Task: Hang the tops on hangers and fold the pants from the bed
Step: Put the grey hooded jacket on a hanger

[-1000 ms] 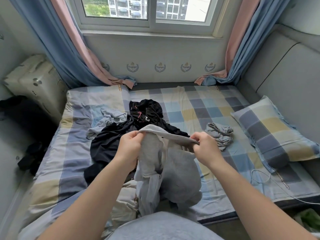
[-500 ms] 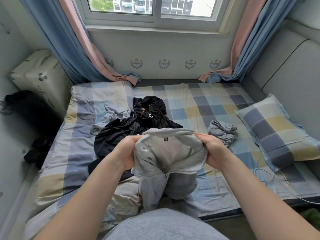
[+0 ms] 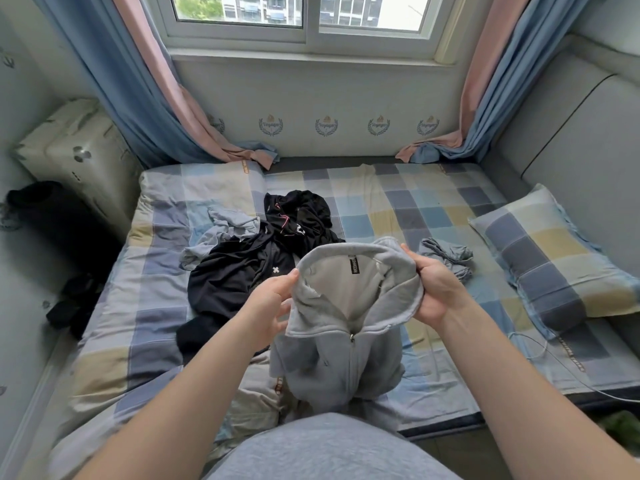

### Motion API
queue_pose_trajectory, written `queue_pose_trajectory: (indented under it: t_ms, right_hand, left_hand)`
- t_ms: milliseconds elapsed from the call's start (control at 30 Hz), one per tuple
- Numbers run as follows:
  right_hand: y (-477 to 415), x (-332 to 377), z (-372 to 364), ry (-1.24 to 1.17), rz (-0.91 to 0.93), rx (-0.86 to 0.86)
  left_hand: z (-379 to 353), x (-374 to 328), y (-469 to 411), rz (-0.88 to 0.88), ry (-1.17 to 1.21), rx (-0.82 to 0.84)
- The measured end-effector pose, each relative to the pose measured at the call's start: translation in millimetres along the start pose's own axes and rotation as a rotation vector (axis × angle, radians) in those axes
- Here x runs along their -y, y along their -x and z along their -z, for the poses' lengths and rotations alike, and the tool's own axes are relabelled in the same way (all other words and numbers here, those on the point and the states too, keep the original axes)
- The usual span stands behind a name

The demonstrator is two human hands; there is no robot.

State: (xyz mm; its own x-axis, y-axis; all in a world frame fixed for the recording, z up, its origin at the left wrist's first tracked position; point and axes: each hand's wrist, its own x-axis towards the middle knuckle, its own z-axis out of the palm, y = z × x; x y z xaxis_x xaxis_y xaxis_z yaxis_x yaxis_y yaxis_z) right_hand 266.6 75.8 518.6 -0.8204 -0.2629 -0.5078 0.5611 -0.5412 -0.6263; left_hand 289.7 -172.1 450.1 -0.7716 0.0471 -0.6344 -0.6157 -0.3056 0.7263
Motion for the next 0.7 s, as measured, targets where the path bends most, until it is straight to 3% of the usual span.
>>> queue_pose_trajectory:
  t_ms: [167, 333, 467, 533, 633, 700]
  right_hand:
    - [4, 1, -16, -0.093, 0.051, 0.076]
    - [4, 1, -21, -0.143, 0.084, 0.065]
    - [3, 4, -18, -0.24, 0.064, 0.006]
    - [5, 4, -21, -0.221, 0.056, 0.016]
    - [7, -2, -30, -0.146, 0.069, 0.068]
    - [6, -6, -34, -0.133, 0.062, 0.114]
  left_hand:
    - [1, 19, 5, 0.203, 0.079, 0.141]
    - [0, 27, 3, 0.102, 0.487, 0.322]
    - [3, 27, -2, 0.11, 0.764, 0.333]
    - [-1, 27, -4, 0.067, 0.605, 0.216]
    - [-8, 25, -11, -0.2, -0.127, -0.226]
    - [-11, 19, -13, -0.338, -0.282, -0.265]
